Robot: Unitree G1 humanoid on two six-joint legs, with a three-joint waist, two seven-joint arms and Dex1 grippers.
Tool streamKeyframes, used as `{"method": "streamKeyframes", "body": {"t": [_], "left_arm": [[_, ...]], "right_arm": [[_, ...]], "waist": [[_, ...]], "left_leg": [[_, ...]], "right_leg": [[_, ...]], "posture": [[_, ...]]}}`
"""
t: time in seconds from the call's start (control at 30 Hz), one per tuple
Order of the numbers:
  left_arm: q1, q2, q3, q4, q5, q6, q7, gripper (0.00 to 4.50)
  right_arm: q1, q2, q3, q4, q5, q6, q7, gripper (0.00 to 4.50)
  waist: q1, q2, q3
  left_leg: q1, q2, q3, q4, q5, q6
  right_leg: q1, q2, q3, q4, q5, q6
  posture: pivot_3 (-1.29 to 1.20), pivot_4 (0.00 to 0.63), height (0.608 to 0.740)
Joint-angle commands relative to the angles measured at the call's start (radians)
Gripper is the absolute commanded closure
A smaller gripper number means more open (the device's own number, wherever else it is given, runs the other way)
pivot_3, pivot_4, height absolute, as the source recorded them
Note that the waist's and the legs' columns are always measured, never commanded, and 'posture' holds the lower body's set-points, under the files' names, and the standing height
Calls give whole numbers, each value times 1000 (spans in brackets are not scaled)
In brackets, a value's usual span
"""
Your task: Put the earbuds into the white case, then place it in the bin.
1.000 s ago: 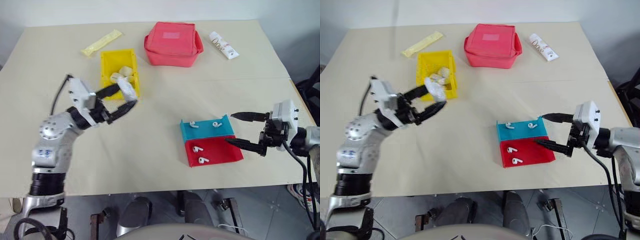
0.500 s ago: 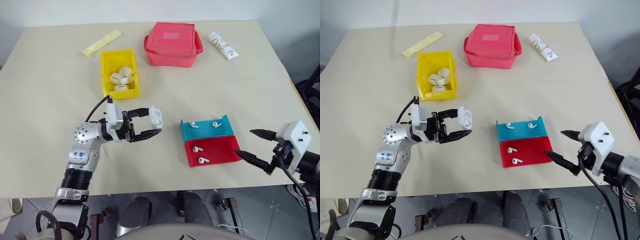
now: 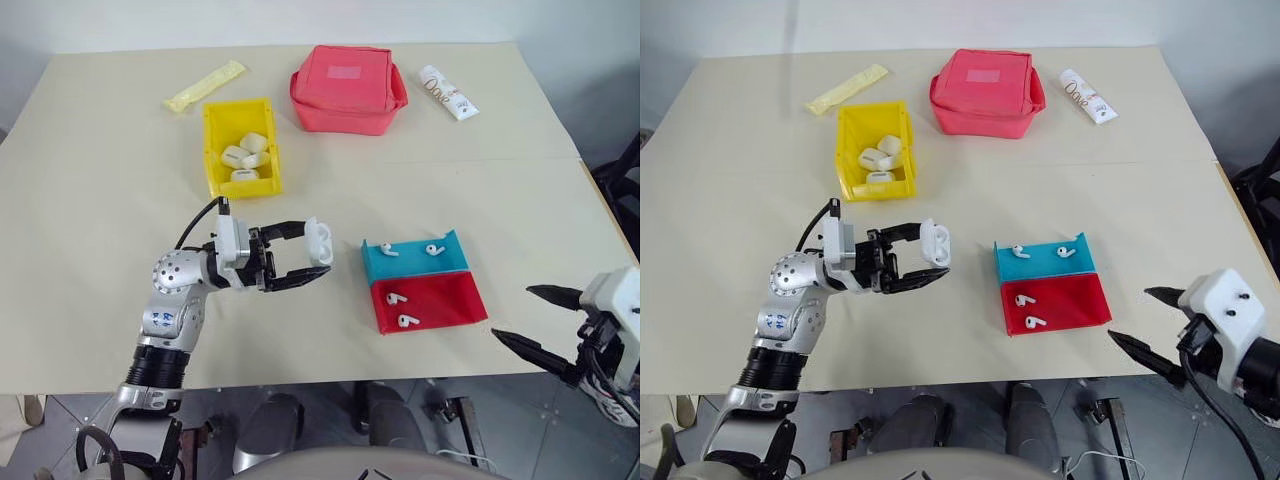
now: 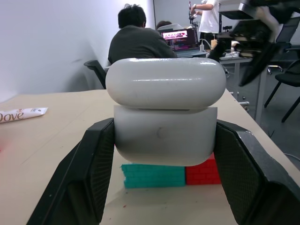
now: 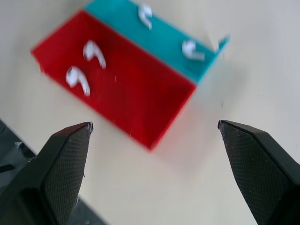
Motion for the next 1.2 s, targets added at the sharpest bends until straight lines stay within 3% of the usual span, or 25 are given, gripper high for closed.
{"method": "streamKeyframes", "body": {"t": [0.03,0.27,0.4,0.6,0.73,0.97,1.2], "left_arm": [[30,1,-2,-92,-12,5,17,1718],[113,12,-4,-210,-3,35,76,1718],[148,14,-7,-253,3,50,110,1718],[191,14,-21,-306,9,62,141,1718],[205,11,-39,-320,12,61,148,1718],[205,17,-54,-313,12,47,136,1718],[214,13,-63,-324,17,47,153,1718]], "right_arm": [[-89,-64,74,-68,76,78,-41,0],[-239,-178,244,-124,120,213,-122,0],[-289,-198,287,-144,152,268,-143,939],[-312,-242,348,-174,159,309,-152,939],[-391,-276,485,-176,124,325,-194,1833],[-606,-260,707,-172,128,402,-240,1833],[-814,-168,910,-138,117,524,-286,1833]], "waist": [[2,0,0],[10,-1,0],[10,-1,0],[10,-1,0],[7,0,1],[7,0,1],[7,0,1]], "left_leg": [[0,1,0,0,0,0],[-2,0,-1,0,0,0],[-2,0,-1,0,-1,1],[-2,0,0,0,-1,1],[-2,0,0,0,-1,1],[-3,1,0,-1,-1,1],[-4,1,0,-1,-1,1]], "right_leg": [[0,0,0,0,0,0],[0,0,-1,-5,1,2],[1,0,-1,-6,1,2],[0,0,-1,-6,2,2],[1,0,-1,-6,2,2],[0,0,-2,-7,2,2],[-1,0,-2,-8,2,2]], "posture": [[0,150,740],[0,150,740],[0,150,740],[0,150,740],[0,150,740],[0,150,740],[0,150,740]]}}
